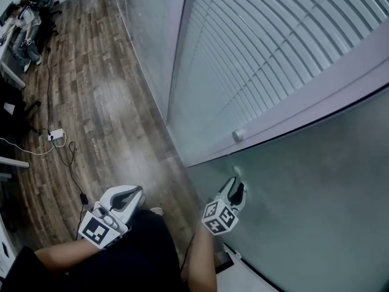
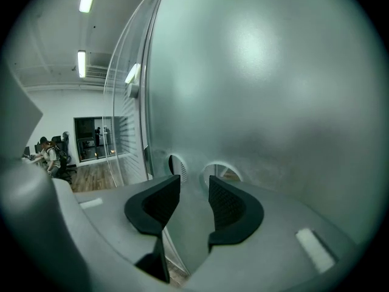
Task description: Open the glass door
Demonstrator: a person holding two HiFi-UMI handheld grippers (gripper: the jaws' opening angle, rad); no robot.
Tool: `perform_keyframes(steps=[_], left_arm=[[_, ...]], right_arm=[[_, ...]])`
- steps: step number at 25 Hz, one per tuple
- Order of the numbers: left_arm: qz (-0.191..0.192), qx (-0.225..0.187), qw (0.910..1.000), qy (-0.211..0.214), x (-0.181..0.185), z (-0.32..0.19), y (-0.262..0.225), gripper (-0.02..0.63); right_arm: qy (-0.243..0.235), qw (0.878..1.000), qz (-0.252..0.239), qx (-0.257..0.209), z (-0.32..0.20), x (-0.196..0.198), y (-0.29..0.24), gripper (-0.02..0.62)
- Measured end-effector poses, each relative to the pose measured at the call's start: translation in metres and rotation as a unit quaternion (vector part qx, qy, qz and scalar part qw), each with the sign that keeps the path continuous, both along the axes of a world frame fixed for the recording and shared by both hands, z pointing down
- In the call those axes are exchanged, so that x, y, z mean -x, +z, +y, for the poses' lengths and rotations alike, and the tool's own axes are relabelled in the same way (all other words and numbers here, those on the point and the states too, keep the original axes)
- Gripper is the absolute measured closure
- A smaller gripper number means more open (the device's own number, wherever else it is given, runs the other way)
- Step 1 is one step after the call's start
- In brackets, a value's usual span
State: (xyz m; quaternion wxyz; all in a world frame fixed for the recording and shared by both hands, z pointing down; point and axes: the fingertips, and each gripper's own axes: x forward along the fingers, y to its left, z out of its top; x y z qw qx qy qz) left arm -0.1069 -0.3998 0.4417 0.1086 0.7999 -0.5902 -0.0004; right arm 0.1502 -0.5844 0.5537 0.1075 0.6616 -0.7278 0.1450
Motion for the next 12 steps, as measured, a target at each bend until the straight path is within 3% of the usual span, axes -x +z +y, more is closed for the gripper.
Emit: perform_keyframes(steps=[12], left_arm=[[0.04, -0.017, 0.9988, 0.025, -0.013, -0.004, 0.0, 0.607]], right_arm=[[0.044, 0.999, 0.004, 0.003, -0.005, -0.005, 0.004, 0.482]])
